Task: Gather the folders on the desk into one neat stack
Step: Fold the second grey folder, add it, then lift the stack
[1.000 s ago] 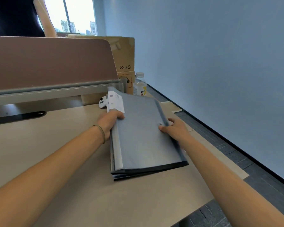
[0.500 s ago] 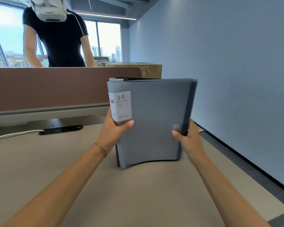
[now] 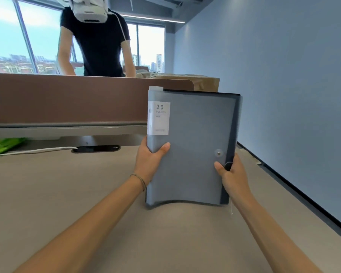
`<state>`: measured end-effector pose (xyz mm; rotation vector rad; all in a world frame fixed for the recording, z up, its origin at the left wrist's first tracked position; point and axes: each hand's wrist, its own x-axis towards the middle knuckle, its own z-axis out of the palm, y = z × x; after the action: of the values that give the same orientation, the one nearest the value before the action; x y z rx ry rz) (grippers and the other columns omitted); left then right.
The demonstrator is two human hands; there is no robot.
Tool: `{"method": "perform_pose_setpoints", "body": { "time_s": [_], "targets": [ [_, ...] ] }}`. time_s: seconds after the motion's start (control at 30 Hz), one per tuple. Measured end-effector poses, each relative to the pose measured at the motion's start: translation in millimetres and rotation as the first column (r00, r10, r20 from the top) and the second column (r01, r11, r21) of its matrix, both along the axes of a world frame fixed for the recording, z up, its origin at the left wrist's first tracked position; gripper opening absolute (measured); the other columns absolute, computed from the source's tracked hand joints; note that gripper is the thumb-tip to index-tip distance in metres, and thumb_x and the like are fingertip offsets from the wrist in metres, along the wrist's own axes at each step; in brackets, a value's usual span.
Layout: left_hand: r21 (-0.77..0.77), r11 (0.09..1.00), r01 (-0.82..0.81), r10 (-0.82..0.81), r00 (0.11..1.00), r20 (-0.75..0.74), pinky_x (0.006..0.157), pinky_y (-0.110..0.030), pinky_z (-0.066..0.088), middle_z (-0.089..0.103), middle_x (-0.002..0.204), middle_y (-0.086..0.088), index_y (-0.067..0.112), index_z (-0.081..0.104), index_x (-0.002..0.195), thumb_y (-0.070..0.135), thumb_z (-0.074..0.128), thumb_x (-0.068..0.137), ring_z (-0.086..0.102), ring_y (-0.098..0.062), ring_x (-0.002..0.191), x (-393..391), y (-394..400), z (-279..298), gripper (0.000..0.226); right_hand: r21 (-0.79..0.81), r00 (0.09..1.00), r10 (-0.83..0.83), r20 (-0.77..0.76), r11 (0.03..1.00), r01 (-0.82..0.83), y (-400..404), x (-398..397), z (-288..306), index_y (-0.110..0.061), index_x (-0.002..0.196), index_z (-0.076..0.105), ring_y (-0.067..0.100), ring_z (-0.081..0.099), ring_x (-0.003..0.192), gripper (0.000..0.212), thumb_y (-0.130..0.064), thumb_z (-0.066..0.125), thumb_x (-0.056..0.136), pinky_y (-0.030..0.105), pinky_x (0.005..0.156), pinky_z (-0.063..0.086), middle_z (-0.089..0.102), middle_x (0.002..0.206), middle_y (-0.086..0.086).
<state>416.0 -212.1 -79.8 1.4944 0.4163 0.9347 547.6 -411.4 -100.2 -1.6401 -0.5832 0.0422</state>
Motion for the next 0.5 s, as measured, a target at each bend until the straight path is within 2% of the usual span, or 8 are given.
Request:
{"method": "perform_pose_setpoints", "body": {
  "time_s": [0.07,0.13,0.23,0.33,0.4,0.5],
  "targets": [
    [-0.044,0.999,-0.029,0.029,1.0,-0.01,0.086,-0.047,0.061,0.071,0.115,-0.01,0.012,0.057,0.125,0.025,0.08,0.083,0.072,-0.028,0.101,-19.3,14.5,3.1,0.049,-0.01,1.0,0.025,-0.011,1.0,-0.025,17.9,-13.7,6.0,-0.022,0.135,0.049,0.018,0.064,0.109,0.046,-0.012,0.065,0.093,0.042,0.095,0.052,0.065,0.121,-0.004],
    [-0.056,0.996,-0.074,0.072,0.997,-0.025,0.079,-0.039,0.063,0.071,0.115,-0.01,0.011,0.057,0.125,0.024,0.079,0.085,0.072,-0.028,0.1,-43.0,28.9,6.1,0.048,-0.015,0.997,0.064,-0.032,0.998,-0.065,38.2,-30.9,11.1,-0.021,0.139,0.047,0.021,0.062,0.112,0.05,-0.015,0.066,0.093,0.044,0.097,0.051,0.063,0.126,-0.002],
    [-0.057,0.985,-0.166,0.163,0.986,-0.042,0.066,-0.026,0.06,0.07,0.113,-0.008,0.011,0.057,0.124,0.025,0.078,0.085,0.072,-0.023,0.094,-84.0,52.8,10.2,0.047,-0.014,0.987,0.139,-0.084,0.99,-0.141,71.9,-61.5,15.2,-0.018,0.141,0.045,0.019,0.063,0.107,0.051,-0.016,0.065,0.095,0.037,0.087,0.053,0.062,0.128,0.001],
    [-0.056,0.967,-0.247,0.243,0.967,-0.071,0.077,-0.037,0.062,0.068,0.117,-0.01,0.012,0.055,0.126,0.028,0.078,0.084,0.07,-0.027,0.098,-126.7,80.0,11.0,0.05,-0.016,0.971,0.217,-0.101,0.975,-0.22,107.5,-96.7,18.1,-0.016,0.141,0.046,0.015,0.063,0.099,0.049,-0.015,0.064,0.096,0.03,0.076,0.051,0.063,0.124,0.001],
    [-0.046,0.954,-0.296,0.29,0.952,-0.099,0.084,-0.046,0.061,0.067,0.118,-0.009,0.014,0.053,0.128,0.031,0.077,0.085,0.069,-0.027,0.101,-156.8,98.0,11.9,0.052,-0.03,0.959,0.258,-0.12,0.964,-0.263,131.4,-119.8,18.7,-0.015,0.139,0.047,0.019,0.063,0.101,0.048,-0.015,0.065,0.095,0.032,0.077,0.051,0.063,0.123,0.002],
    [-0.04,0.929,-0.368,0.359,0.923,-0.137,0.083,-0.045,0.061,0.068,0.115,-0.008,0.013,0.055,0.128,0.033,0.079,0.083,0.07,-0.027,0.098,-202.2,125.8,13.3,0.055,-0.036,0.939,0.313,-0.14,0.946,-0.321,167.3,-154.8,17.8,-0.017,0.129,0.051,0.021,0.065,0.102,0.04,-0.014,0.067,0.093,0.041,0.085,0.055,0.065,0.119,0.004]
  ]
}}
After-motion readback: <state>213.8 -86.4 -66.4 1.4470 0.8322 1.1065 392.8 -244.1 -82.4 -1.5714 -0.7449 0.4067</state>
